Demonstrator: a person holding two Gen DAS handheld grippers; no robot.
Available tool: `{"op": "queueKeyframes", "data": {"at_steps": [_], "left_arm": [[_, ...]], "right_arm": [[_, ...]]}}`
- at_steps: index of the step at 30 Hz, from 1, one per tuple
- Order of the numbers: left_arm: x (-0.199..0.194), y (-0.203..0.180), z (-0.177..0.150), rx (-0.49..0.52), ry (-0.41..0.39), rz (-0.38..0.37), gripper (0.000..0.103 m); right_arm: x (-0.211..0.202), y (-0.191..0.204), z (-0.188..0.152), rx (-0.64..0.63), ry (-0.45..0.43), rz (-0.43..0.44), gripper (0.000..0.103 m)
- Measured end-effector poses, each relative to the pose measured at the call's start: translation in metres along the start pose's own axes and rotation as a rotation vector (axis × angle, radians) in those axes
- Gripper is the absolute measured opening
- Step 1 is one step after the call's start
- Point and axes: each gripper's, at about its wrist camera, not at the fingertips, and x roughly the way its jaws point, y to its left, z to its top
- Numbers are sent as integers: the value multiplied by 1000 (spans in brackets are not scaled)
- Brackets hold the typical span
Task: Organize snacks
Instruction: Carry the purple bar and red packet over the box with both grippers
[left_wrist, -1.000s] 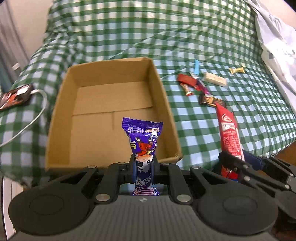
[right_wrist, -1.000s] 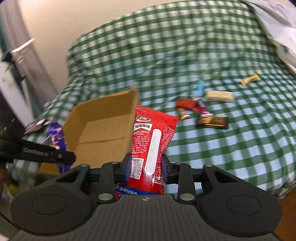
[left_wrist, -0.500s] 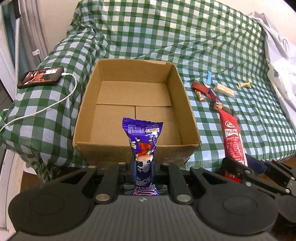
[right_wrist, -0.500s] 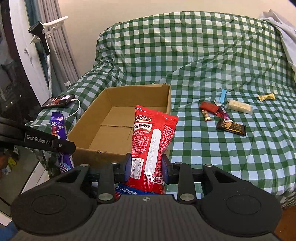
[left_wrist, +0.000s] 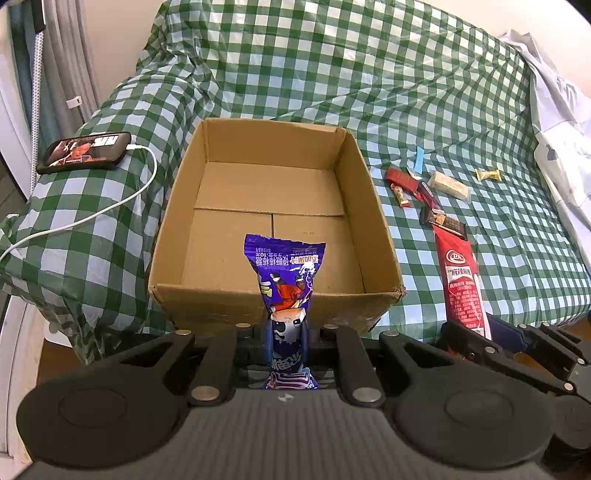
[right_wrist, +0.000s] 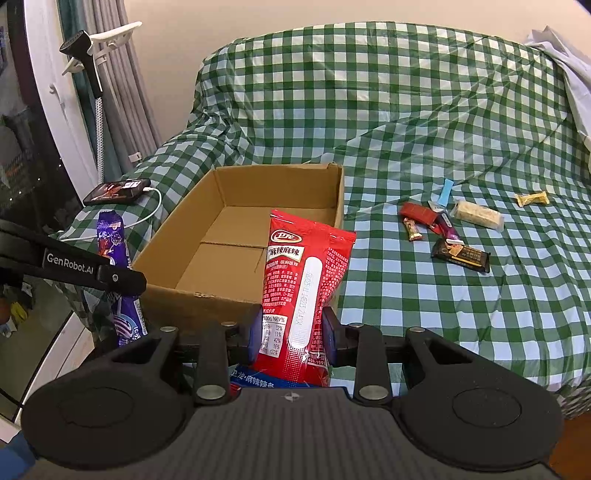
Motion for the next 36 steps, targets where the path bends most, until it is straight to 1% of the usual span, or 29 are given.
{"op": "queueKeyframes", "data": {"at_steps": [12,21,29,36], "left_arm": [[9,16,16,-44,-4,18,15],[19,30,34,-81,-14,21,15],[37,37,54,-85,-12,27,15],[60,45,76,-89,-7,42,15]], "right_arm": [[11,2,4,-12,13,5,34],[26,7,15,-18,33,9,34],[45,11,30,-30,41,15,35],[70,21,43,-46,40,26,35]]}}
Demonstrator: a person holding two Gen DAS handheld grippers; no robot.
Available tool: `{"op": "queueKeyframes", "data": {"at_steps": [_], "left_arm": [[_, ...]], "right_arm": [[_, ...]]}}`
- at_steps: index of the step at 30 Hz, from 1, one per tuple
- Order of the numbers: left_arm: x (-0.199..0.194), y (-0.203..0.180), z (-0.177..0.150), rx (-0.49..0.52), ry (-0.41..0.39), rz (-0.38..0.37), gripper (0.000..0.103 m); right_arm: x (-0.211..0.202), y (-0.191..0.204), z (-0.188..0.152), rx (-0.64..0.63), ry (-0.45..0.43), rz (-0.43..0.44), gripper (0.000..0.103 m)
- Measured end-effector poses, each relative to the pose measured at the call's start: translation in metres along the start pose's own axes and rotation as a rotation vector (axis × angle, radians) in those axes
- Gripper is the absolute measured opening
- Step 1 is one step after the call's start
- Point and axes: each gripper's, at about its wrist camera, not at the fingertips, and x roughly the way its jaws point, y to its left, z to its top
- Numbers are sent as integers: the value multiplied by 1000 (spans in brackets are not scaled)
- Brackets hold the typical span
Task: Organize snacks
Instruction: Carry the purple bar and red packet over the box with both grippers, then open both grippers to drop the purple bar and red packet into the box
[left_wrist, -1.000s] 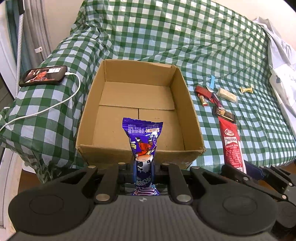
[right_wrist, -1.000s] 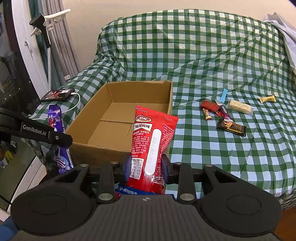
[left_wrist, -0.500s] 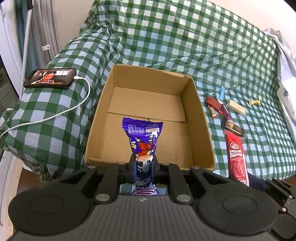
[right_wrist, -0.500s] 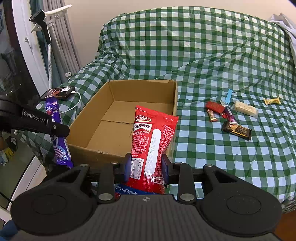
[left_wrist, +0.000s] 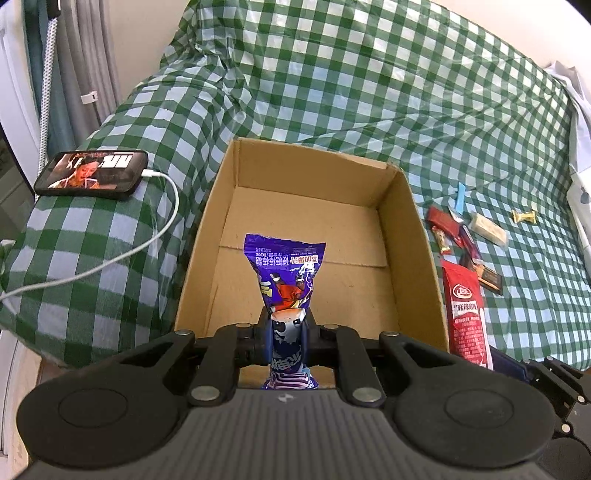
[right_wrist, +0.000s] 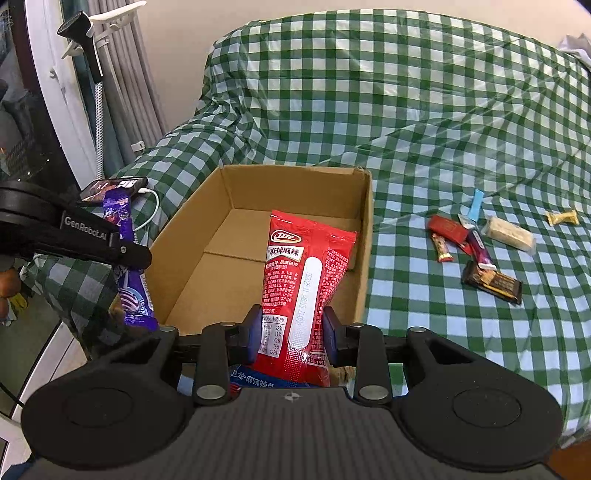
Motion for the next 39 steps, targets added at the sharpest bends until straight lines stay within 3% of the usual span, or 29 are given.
{"op": "queueKeyframes", "data": {"at_steps": [11,34,35,37,38,39], "left_arm": [[45,8,29,-5,30,36,15],[125,10,45,17,132,90,16],[126,10,45,17,131,94,19],[127,11,47,11,138,87,52],[127,12,48,2,141,83,93],[125,13,49,-9,135,85,102]], "right_arm": [[50,3,21,10,26,19,35],[125,-4,36,27,97,28,37],[127,-5,37,27,96,27,38],[131,-5,39,24,93,24,43],[132,-6,40,20,88,26,48],[131,-6,42,15,74,24,55]]}}
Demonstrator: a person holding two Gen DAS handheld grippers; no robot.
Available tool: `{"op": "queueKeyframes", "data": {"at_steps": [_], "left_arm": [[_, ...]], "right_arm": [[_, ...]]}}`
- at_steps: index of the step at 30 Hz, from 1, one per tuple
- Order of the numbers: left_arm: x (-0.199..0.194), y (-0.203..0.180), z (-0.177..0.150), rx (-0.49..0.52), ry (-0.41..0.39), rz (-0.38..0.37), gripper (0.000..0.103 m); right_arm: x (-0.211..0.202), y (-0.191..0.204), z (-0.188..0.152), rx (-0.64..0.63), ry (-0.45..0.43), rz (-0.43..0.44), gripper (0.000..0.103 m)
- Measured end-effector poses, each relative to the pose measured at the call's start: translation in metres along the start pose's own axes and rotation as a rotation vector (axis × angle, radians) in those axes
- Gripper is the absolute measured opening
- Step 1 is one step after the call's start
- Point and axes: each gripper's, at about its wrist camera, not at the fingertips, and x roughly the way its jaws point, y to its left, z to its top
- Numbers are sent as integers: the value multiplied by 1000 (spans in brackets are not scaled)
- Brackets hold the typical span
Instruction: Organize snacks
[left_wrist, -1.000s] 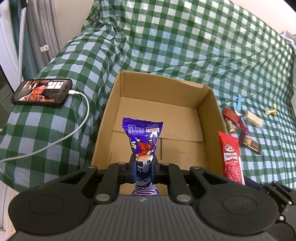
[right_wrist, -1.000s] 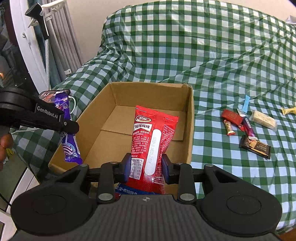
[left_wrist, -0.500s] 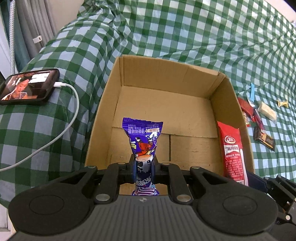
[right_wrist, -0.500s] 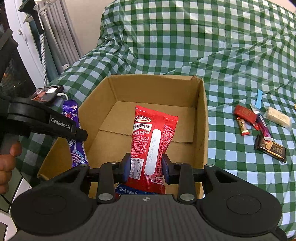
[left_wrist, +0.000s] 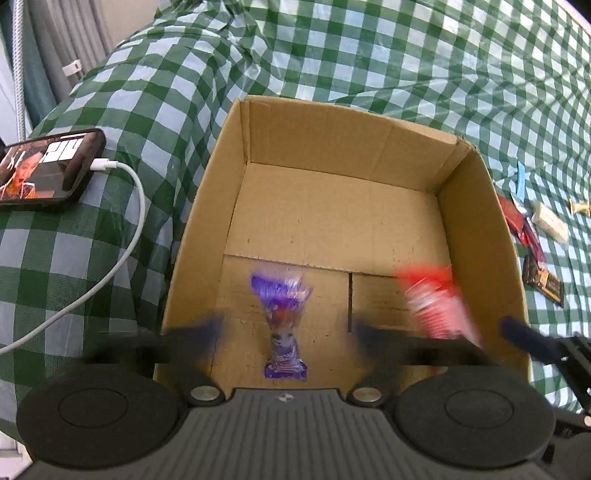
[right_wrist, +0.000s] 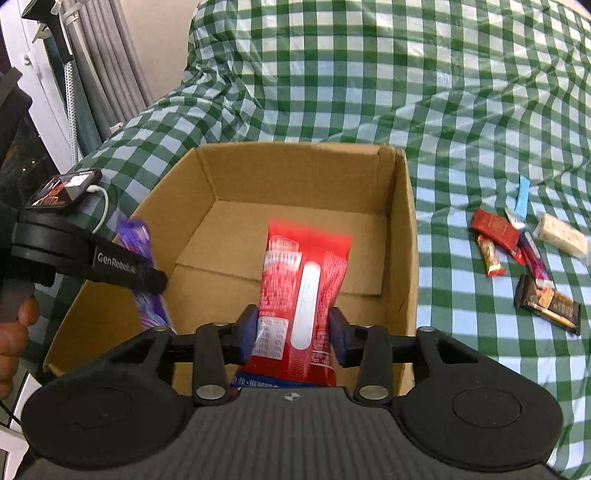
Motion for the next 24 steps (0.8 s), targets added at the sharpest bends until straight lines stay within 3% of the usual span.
{"op": "queueKeyframes", "data": {"at_steps": [2,3,9,15,24], "left_arm": [[-6,2,-1,-11,-18,18,103],[-8,2,-2,-3,-16,26,103],[-30,6,-23,7,-17,39,103],[-64,7,-65,14,-16,37,103],[-115,5,-113,27,-65,33,103]], "right_arm": [[-4,2,2,-14,-23,-5,90],[-8,4,1,-19,-42,-14,92],[-28,6,-12,6,3,2,96],[-62,14,-40,50,52,16,99],[-119,30,-56,15,-23,-4,100]]}}
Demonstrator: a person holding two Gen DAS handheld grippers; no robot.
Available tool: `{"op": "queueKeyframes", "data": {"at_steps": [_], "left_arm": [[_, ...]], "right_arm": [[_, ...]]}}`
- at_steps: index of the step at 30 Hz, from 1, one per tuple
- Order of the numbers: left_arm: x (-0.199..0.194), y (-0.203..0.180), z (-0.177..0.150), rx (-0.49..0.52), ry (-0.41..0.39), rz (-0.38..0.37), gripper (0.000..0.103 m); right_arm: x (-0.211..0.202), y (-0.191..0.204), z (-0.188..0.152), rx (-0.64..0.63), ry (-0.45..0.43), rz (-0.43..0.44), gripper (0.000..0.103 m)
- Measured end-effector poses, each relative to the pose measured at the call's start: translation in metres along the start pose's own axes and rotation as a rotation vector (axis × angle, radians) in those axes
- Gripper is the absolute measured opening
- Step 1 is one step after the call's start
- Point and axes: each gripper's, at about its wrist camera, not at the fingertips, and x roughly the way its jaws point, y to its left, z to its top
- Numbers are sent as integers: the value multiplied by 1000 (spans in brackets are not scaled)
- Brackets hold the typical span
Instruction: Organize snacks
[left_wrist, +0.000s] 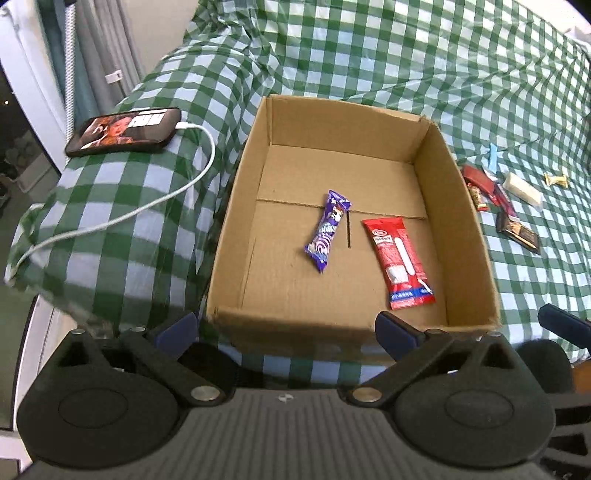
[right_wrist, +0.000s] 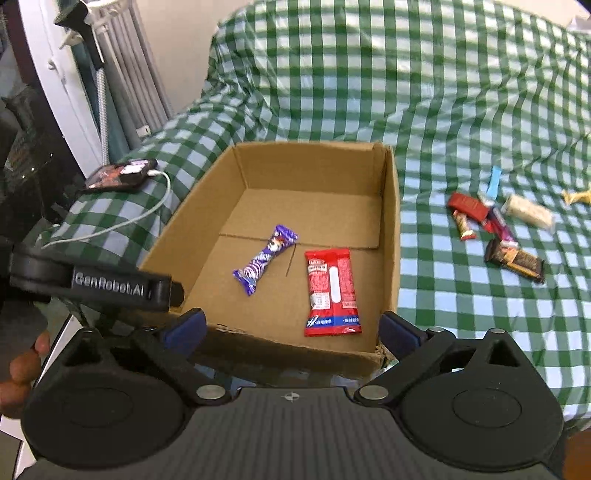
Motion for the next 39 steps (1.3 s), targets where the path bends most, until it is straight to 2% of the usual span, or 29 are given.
{"op": "queueKeyframes", "data": {"at_steps": [7,17,22,39], "left_arm": [[-31,-6,-21,-23,-50,-16,103],[-65,-19,-37,15,-130,-6,103],[-75,-20,-44,23,-151,5,103],[-80,-21,-50,38,-154,15,103]], "right_arm": [[-35,6,-10,-21,-55,-17,101],[-77,2,-29,2,-149,-43,102],[-85,1,-34,12,-164,-43,102],[-95,3,-40,21,-181,-34,102]]}}
